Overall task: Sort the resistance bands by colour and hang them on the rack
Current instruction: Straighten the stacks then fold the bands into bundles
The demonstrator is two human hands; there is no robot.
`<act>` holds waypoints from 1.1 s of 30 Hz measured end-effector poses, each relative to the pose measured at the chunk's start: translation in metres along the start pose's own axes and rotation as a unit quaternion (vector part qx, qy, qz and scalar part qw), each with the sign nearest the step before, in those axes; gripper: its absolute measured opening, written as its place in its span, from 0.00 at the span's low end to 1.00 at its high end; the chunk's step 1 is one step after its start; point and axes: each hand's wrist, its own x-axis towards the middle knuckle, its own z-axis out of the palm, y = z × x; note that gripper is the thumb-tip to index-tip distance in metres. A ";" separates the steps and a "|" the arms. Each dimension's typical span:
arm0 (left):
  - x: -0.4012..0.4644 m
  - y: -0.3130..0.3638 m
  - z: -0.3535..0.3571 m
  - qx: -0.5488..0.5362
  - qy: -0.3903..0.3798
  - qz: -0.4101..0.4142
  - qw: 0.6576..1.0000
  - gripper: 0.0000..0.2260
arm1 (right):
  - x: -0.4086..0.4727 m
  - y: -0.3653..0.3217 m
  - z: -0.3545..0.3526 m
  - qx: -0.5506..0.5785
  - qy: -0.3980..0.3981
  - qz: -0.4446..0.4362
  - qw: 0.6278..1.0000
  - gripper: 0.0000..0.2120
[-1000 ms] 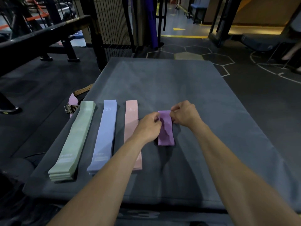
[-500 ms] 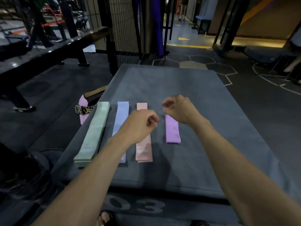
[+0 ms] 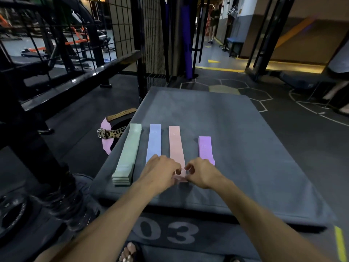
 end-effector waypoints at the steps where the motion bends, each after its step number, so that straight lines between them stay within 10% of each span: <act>1: 0.001 0.002 0.003 0.008 0.002 -0.006 1.000 0.12 | 0.000 0.000 0.002 0.001 0.005 0.004 1.000 0.17; 33: 0.008 0.006 0.021 0.045 -0.025 -0.003 0.999 0.05 | -0.002 0.007 0.005 -0.029 0.015 -0.093 0.995 0.07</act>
